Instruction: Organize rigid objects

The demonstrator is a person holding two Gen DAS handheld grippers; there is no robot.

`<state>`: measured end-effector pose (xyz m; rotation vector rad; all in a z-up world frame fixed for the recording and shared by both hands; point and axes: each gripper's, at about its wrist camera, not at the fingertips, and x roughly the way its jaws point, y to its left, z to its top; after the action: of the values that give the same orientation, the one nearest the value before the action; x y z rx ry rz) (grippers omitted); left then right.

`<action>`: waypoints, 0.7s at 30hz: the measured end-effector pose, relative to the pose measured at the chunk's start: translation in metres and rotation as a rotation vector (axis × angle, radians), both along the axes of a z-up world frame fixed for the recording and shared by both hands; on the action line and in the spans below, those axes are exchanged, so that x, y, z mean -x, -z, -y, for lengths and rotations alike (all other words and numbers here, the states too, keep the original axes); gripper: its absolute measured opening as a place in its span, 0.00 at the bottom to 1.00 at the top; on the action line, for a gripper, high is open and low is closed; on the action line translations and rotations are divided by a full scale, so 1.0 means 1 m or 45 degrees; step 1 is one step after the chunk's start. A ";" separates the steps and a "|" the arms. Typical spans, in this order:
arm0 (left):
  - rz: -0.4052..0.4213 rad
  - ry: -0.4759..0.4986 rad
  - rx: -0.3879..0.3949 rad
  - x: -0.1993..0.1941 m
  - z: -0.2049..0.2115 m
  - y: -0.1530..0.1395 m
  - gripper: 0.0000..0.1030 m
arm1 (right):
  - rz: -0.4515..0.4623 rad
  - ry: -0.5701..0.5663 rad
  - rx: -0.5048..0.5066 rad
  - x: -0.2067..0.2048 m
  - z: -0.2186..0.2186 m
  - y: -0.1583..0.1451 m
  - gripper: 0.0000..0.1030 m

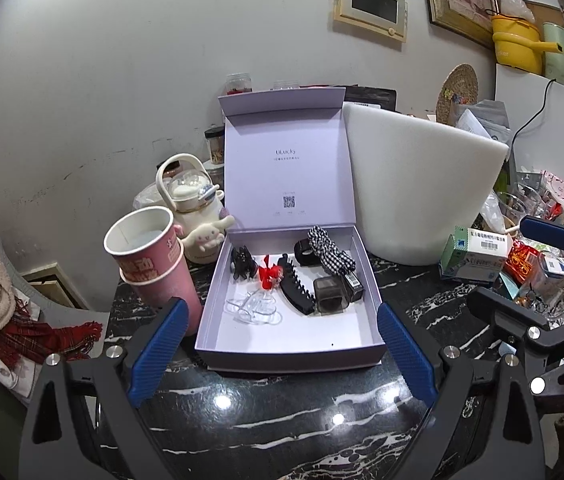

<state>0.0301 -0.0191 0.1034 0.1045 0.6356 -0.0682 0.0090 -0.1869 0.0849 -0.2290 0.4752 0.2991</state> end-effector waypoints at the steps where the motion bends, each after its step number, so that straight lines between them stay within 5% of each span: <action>1: -0.010 0.003 0.002 0.001 0.000 0.002 0.94 | -0.006 0.000 0.001 0.001 0.000 0.002 0.96; 21: -0.044 0.009 0.036 0.005 -0.005 0.010 0.94 | -0.040 0.010 -0.025 0.004 0.006 0.009 0.96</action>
<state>0.0250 -0.0146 0.0931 0.0785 0.6685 -0.0860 0.0051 -0.1928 0.0755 -0.2032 0.5035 0.2998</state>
